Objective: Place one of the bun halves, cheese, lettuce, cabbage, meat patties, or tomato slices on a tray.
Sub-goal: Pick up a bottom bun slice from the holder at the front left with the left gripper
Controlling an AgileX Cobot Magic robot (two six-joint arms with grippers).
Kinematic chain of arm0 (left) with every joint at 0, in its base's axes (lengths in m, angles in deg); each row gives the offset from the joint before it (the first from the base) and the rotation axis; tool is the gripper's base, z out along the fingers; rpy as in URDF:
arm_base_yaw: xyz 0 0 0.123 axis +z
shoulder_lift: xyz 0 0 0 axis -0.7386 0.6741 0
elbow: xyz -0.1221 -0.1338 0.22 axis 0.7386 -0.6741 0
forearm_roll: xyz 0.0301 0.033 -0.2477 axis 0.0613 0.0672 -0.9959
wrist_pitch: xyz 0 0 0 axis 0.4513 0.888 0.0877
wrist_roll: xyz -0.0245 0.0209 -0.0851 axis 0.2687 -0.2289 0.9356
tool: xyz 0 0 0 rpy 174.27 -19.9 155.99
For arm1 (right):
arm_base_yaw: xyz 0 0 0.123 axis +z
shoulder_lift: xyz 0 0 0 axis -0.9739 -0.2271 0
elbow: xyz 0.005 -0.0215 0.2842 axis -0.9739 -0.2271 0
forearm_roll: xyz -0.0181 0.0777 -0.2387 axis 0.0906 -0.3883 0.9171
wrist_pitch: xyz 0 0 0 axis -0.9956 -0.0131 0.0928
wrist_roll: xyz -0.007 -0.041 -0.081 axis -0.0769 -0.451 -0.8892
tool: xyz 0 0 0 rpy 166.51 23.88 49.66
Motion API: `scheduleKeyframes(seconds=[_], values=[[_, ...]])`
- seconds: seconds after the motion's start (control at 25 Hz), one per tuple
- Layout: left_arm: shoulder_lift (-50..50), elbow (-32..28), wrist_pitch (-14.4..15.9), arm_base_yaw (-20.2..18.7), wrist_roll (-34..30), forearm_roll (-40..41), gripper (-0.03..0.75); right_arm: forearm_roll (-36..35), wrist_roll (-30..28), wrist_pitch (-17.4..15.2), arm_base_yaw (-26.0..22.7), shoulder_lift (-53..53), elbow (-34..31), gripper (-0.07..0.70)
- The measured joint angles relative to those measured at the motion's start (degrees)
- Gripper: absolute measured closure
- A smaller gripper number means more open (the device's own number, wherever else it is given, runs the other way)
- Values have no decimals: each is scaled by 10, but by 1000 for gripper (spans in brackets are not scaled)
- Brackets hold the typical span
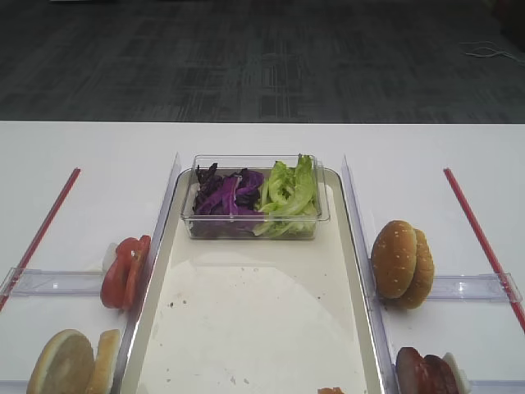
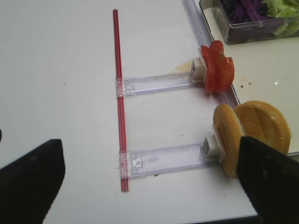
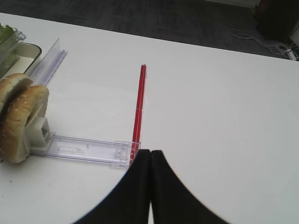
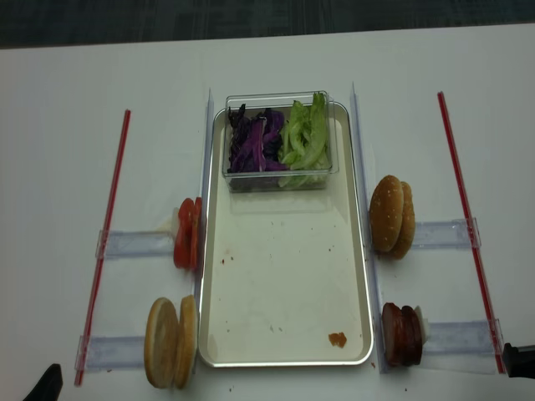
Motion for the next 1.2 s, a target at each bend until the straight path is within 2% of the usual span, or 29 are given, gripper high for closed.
scheduleKeyframes(seconds=[1.2], values=[[0, 0, 0, 0, 0, 0, 19, 0, 1, 0, 0, 0, 0, 498]])
